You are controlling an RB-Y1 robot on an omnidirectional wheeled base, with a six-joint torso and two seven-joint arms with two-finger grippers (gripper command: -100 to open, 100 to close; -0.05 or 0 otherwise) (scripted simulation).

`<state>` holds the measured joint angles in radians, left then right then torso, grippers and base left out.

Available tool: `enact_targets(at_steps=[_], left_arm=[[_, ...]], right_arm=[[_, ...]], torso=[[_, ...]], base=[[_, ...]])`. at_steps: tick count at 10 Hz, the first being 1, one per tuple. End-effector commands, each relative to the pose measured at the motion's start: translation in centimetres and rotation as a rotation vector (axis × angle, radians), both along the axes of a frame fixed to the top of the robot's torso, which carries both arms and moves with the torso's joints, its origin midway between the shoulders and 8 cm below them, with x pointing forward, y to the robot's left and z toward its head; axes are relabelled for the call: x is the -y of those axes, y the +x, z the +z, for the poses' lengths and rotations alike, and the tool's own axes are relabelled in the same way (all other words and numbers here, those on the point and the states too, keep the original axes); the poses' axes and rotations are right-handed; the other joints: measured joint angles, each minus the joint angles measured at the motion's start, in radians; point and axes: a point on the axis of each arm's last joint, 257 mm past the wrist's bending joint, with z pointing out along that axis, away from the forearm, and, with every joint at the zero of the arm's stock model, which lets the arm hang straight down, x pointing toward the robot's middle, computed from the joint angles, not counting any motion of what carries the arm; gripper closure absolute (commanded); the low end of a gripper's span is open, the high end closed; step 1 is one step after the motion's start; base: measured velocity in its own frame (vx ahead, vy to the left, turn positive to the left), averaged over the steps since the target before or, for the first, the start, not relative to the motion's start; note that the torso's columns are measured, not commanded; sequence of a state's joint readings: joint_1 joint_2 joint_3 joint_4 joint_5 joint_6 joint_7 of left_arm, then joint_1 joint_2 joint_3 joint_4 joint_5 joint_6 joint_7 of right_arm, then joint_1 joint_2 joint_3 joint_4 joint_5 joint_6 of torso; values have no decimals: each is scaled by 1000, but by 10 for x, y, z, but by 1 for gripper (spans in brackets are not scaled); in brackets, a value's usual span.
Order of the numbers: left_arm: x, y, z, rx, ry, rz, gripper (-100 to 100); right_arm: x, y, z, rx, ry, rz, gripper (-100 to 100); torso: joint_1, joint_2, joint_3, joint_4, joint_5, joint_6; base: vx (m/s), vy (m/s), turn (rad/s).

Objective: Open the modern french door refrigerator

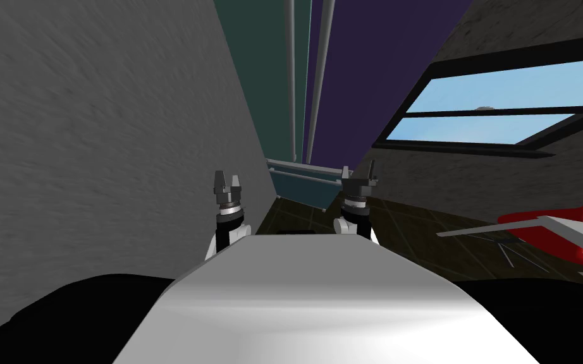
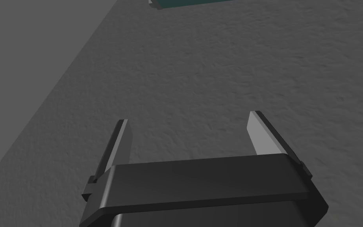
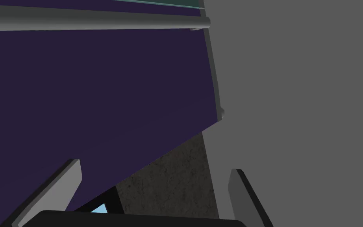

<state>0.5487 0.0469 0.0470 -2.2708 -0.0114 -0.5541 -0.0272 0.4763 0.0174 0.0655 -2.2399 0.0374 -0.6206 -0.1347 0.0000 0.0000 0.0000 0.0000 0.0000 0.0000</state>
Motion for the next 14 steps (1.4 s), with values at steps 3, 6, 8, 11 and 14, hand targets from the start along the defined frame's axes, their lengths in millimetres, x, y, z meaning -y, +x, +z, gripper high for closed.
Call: enact_targets(at_steps=[3,6,8,11,14], left_arm=[[0,0,0,0,0,0,0],[0,0,0,0,0,0,0],[0,0,0,0,0,0,0],[0,0,0,0,0,0,0],[0,0,0,0,0,0,0]], right_arm=[[0,0,0,0,0,0,0],[0,0,0,0,0,0,0],[0,0,0,0,0,0,0],[-16,11,-8,-42,-87,22,-100],[-43,34,-30,-129,-238,34,-100]], torso=[[0,175,-351,176,0,0],[0,396,-792,396,0,0],[0,544,-1087,544,0,0],[1,725,-1451,724,0,0],[1,737,-1476,737,0,0]], base=[[0,0,0],[0,0,0],[0,0,0],[10,15,28],[34,55,65]])
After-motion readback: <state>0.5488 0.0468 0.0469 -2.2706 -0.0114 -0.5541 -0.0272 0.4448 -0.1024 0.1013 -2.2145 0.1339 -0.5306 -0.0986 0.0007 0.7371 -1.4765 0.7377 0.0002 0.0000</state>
